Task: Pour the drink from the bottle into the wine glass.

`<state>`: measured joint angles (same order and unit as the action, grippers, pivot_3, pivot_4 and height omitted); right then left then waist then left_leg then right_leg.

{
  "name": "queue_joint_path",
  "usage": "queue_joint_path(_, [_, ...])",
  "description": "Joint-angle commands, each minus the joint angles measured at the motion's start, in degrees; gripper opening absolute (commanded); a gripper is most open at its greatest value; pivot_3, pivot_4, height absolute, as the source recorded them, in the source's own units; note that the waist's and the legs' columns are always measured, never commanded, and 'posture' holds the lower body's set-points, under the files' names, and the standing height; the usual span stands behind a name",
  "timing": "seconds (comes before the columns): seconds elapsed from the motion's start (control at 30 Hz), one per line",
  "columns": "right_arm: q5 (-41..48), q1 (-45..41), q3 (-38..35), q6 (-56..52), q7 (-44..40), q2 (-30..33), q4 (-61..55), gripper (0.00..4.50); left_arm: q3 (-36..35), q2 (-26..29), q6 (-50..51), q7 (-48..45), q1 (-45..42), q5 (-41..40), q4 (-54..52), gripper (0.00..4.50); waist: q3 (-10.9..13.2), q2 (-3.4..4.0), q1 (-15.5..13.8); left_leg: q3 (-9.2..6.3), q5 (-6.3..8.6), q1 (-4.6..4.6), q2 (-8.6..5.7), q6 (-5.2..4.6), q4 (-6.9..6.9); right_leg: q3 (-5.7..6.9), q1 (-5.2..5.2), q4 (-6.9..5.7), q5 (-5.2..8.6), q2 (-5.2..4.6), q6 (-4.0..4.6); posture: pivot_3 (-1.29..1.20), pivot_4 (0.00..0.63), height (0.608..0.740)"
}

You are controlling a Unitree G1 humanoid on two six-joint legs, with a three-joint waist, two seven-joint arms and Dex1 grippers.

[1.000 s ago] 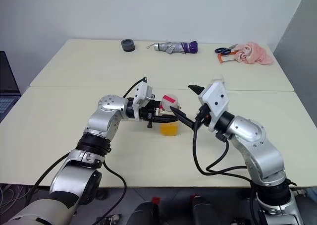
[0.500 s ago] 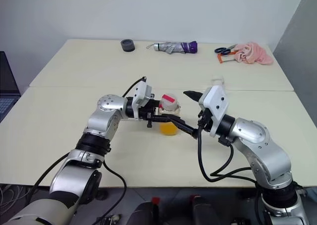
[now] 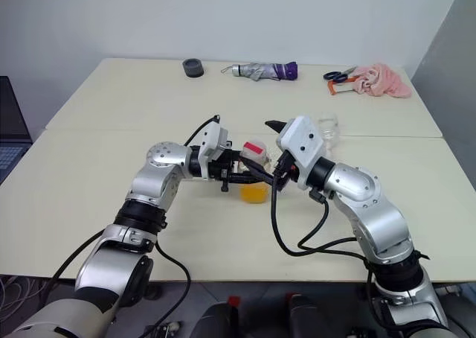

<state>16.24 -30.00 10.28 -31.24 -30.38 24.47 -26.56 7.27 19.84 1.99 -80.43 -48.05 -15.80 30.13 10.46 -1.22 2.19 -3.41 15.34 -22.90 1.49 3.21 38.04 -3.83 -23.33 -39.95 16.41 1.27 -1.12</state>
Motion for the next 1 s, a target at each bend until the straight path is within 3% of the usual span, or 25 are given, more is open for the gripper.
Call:
queue_joint_path(0.03, [-0.6,-0.3,-1.8,1.1,0.3,0.1,-1.2,4.50,-1.0,-0.2,-1.0,0.2,-1.7,-0.8,-1.0,1.72,0.0,0.00,0.0,0.00,0.00,0.00,0.00,0.00,0.00,0.00,0.00,0.00,0.00,0.00,0.00,0.00,0.150,0.740])
queue_joint_path(1.0, [4.6,2.1,-3.7,-2.2,-1.9,0.3,-4.2,4.50,-1.0,0.2,-0.9,0.2,-1.7,-0.6,-1.0,1.72,0.0,0.00,0.0,0.00,0.00,0.00,0.00,0.00,0.00,0.00,0.00,-0.01,0.00,0.00,0.00,0.00,0.150,0.740])
